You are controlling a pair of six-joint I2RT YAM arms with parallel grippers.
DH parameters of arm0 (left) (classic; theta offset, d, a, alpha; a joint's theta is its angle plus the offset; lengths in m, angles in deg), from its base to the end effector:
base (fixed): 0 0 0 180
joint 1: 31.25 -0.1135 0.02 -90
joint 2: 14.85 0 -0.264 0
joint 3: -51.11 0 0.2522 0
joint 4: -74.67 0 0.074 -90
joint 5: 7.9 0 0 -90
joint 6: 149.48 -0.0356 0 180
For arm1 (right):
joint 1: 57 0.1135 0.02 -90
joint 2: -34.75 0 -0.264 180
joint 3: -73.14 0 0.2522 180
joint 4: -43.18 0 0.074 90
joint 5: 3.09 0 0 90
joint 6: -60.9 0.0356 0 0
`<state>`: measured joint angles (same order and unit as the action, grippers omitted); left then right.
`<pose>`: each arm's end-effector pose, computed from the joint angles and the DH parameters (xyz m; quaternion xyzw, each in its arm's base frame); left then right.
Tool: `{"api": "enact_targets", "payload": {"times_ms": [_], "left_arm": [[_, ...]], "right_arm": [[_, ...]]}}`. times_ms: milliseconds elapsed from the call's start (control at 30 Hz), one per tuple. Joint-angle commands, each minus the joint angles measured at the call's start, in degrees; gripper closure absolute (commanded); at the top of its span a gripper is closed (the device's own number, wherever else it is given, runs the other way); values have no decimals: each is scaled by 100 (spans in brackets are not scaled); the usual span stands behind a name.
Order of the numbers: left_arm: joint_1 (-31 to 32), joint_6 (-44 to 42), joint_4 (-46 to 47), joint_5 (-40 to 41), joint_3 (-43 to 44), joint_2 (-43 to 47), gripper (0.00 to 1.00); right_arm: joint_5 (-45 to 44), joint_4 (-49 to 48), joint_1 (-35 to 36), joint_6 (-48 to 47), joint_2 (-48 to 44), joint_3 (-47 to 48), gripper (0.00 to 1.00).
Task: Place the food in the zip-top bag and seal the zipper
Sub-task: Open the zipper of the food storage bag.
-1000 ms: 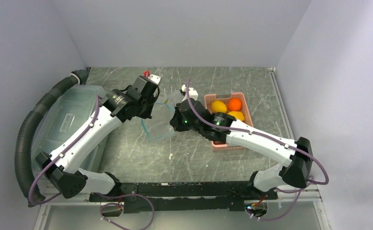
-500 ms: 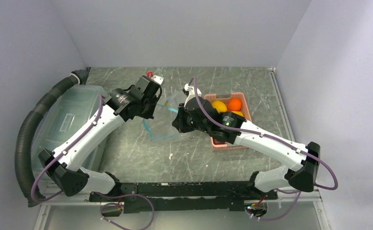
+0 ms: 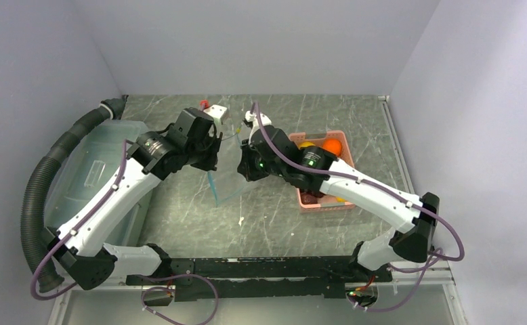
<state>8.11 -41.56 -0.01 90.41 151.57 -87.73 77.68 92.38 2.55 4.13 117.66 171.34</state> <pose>0.1890 -0.1483 0.4026 0.1466 0.9170 -0.1156 0.3524 0.1677 0.2741 0.3811 -0.1635 0.8652 0.2903 0.3747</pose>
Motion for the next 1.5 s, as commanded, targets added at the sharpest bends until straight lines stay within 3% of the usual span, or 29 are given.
{"api": "enact_targets", "payload": {"times_ms": [0, 133, 267, 433, 667, 767, 1000, 1467], "left_arm": [[-11, 138, 85, -343, 23, 241, 100], [-11, 134, 59, -525, 36, 293, 100], [-12, 125, 171, -498, 75, 260, 100], [-10, 126, 236, -185, 35, 283, 100], [-15, 181, 464, 40, -91, 167, 100], [-13, 186, 566, -29, -56, 51, 100], [-12, 76, 558, 238, 214, -88, 100], [-15, -104, 9, 1026, 430, -79, 100]], "right_arm": [[528, 223, -116, -512, 185, 537, 100], [669, 348, -344, -677, 235, 766, 100], [127, 393, -699, -757, 262, 971, 100], [247, 680, -1192, -831, 539, 1754, 100], [1972, 897, -1070, -963, 691, 2117, 100], [2144, 1023, -863, -1028, 690, 1869, 100], [1585, 1262, -472, -1102, 273, 686, 100], [-2113, 2199, -524, -187, -611, 249, 100]]}}
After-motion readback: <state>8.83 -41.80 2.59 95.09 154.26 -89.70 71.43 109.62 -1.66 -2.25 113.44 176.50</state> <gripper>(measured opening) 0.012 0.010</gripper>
